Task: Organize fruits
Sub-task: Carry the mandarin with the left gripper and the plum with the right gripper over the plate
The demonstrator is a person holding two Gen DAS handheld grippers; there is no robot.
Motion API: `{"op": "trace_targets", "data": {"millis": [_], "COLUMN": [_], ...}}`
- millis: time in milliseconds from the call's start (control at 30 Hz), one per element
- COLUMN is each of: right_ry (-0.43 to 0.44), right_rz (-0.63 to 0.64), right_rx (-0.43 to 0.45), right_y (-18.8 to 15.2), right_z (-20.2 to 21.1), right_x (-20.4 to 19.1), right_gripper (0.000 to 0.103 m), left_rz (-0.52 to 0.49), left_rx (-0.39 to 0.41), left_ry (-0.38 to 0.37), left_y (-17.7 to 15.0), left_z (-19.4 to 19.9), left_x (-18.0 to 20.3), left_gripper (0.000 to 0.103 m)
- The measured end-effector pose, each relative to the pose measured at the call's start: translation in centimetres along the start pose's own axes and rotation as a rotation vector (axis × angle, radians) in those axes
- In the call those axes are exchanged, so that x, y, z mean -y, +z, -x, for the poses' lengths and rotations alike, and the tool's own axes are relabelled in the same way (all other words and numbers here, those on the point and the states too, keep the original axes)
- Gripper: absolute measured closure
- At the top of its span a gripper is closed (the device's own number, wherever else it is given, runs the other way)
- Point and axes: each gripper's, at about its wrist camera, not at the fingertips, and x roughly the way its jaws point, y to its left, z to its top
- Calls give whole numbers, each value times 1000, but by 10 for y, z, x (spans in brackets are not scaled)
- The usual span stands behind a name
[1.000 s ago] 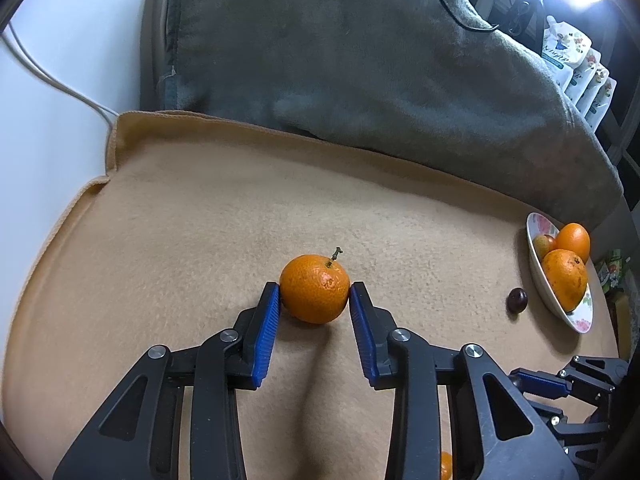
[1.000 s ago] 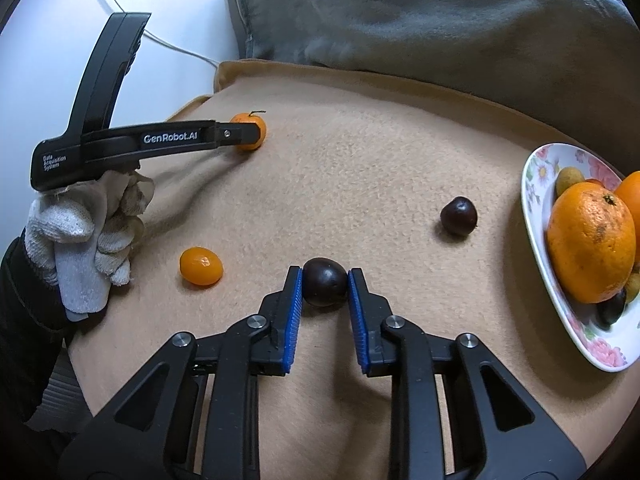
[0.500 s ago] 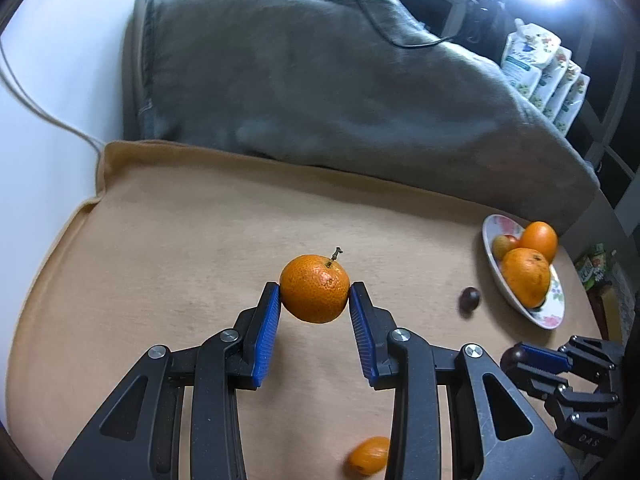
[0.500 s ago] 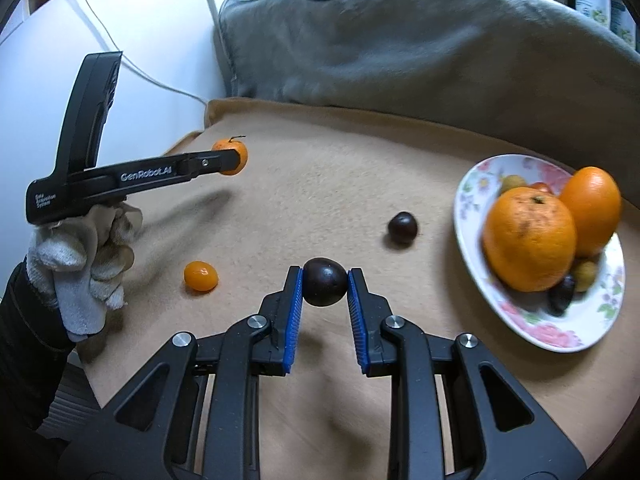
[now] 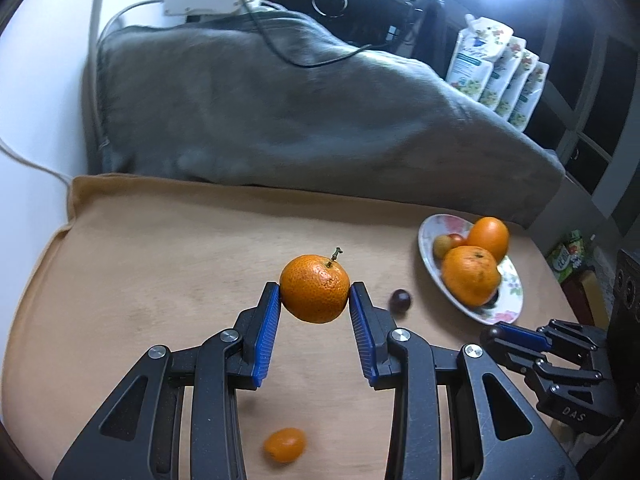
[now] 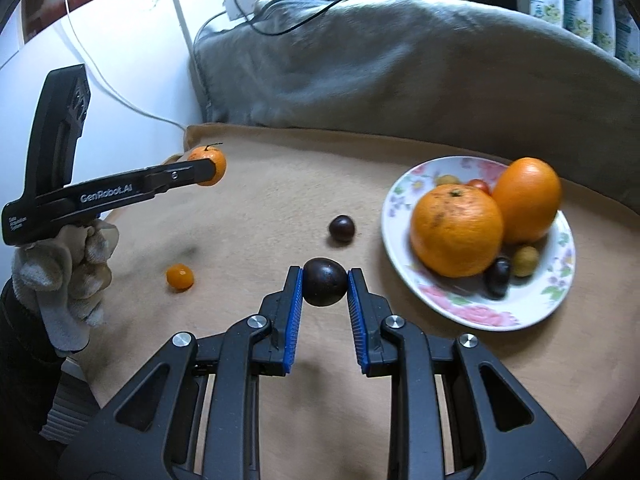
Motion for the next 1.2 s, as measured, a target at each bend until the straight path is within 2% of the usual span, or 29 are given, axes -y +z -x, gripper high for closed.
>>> {"op": "trace_targets", "data": {"millis": [600,1200], "right_ry": [-89,-103], "right_rz": [-112,-164], "right_rx": [63,57], "right_y": [-4,-5], "right_z": [32,21], "right_x": [69,106], "right_gripper": [80,79], "left_rz": [-81,-132], "left_rx": [-11,-67], "left_ry": [-76,-96], "left_y": [13,34], "left_z": [-23,-76], "left_x": [69,108], "left_gripper": [69,69]}}
